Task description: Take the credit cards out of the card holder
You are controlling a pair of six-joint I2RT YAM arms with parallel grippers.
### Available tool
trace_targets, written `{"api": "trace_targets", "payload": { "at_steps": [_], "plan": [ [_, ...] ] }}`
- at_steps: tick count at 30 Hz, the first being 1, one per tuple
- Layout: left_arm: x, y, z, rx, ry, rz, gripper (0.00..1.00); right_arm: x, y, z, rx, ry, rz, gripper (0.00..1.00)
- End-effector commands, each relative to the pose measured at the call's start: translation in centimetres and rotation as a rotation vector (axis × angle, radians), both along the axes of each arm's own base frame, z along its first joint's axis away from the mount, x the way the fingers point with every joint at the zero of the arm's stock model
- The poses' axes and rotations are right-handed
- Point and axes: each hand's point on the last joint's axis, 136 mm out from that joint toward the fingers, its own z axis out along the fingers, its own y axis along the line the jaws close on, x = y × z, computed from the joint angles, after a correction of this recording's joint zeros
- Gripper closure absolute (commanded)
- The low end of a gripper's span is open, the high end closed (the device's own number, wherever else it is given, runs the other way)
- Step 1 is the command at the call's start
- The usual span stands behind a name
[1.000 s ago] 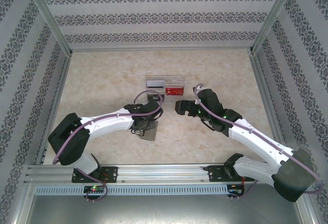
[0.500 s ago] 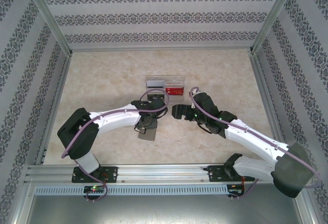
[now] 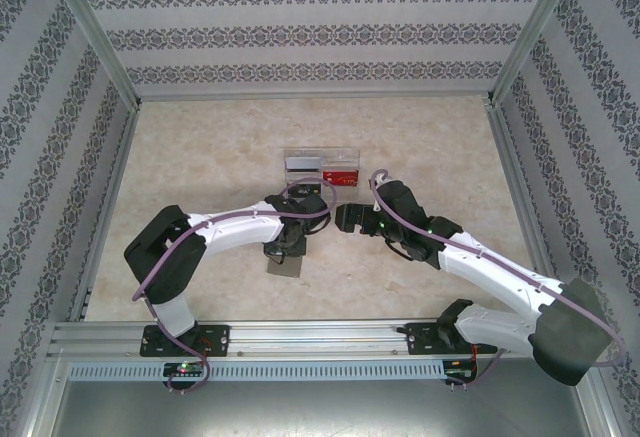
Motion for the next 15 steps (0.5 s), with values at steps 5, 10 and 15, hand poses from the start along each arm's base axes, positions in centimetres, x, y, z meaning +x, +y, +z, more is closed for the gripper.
{"api": "trace_targets", "payload": {
  "at_steps": [5,10,15],
  "plan": [
    [-1.2,0.1,1.6,0.030,0.021,-0.044,0.64,0.1,0.2,0.1,-0.009,-0.008,-0.007,0.02],
    [-1.8,0.6,1.4,0.044,0.033,-0.038,0.65,0.0,0.1,0.1,-0.006,-0.007,-0.009,0.02],
    [-2.0,1.4,1.6,0.067,0.027,-0.034,0.65,-0.1,0.1,0.0,-0.005,-0.006,-0.008,0.02]
  ]
}}
